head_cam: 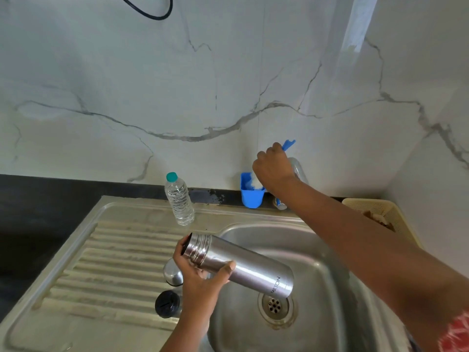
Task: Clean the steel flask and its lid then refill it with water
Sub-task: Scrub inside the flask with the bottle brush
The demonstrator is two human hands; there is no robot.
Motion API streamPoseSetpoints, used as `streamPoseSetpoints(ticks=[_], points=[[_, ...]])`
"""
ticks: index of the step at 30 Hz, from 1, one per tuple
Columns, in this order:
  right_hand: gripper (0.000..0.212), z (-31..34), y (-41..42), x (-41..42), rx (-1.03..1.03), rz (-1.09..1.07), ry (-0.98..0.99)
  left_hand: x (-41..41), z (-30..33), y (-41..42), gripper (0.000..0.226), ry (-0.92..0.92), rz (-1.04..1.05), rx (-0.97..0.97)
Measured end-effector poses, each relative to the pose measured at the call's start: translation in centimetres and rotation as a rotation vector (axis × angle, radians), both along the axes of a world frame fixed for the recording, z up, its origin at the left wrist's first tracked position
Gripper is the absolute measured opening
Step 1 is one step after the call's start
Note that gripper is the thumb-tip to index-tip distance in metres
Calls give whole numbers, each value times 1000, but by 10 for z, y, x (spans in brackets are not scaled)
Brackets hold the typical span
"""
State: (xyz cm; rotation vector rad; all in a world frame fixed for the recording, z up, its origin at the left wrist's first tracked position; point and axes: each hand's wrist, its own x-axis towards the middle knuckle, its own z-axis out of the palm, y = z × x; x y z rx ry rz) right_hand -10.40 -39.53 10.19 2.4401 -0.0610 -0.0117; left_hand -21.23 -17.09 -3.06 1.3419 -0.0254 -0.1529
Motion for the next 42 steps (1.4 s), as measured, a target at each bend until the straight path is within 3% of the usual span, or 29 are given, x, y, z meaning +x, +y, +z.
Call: streamPoseSetpoints(ticks=[5,11,21,25,33,42], points=[[13,34,-18,-25,112,-132,-234,0,-10,4,96,25,31,-27],[15,39,-20,-60,198,-192,-324,-2,-8,-2,87,71,35,-32],[49,15,-8,-87,449,-310,-296,0,-8,-3,90,122,51,-67],[52,-1,6,-102,522,-349,-388,-1,-8,-2,92,138,46,-78],[46,-78,30,-115,738,-445,-263,-2,-8,1,91,154,44,-90],[60,-104,25,-121,773,-445,-302,-2,-11,7,90,165,69,-91]])
